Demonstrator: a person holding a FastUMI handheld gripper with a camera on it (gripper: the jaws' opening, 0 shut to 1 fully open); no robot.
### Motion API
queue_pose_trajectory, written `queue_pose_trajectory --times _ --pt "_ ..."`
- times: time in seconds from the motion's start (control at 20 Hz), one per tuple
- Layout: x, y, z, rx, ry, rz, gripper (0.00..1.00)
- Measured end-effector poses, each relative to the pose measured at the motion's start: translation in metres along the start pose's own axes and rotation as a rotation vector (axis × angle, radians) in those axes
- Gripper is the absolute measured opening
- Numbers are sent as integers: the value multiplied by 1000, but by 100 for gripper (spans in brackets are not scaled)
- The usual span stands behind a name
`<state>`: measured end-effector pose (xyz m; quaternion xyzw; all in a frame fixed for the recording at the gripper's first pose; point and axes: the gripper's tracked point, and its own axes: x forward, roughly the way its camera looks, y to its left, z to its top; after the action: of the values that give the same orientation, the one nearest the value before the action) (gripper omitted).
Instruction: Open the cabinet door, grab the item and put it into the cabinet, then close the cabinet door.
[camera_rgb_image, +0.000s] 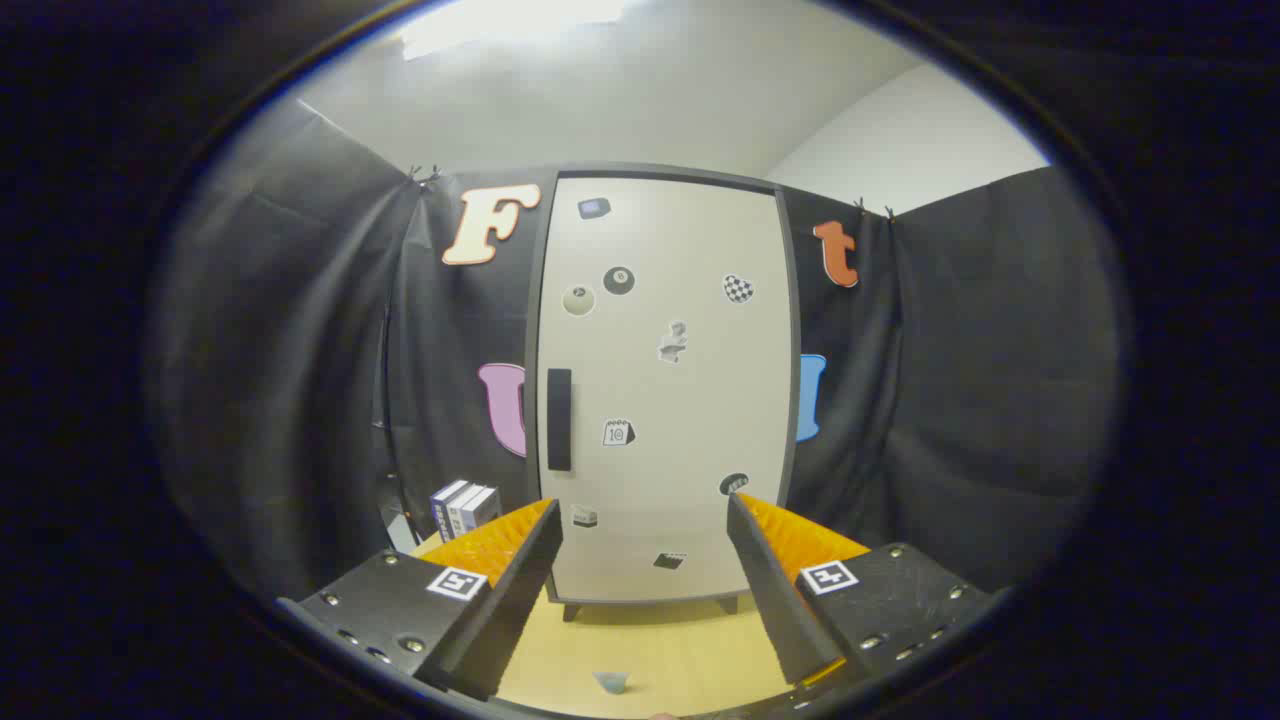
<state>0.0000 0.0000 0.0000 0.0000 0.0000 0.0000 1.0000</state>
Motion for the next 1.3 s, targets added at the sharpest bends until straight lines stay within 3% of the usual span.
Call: queue_pose_trajectory --times 1.0,1.3 --pt "23 1 5 14 15 9 98" --pt "47 24 3 27 25 57 98"
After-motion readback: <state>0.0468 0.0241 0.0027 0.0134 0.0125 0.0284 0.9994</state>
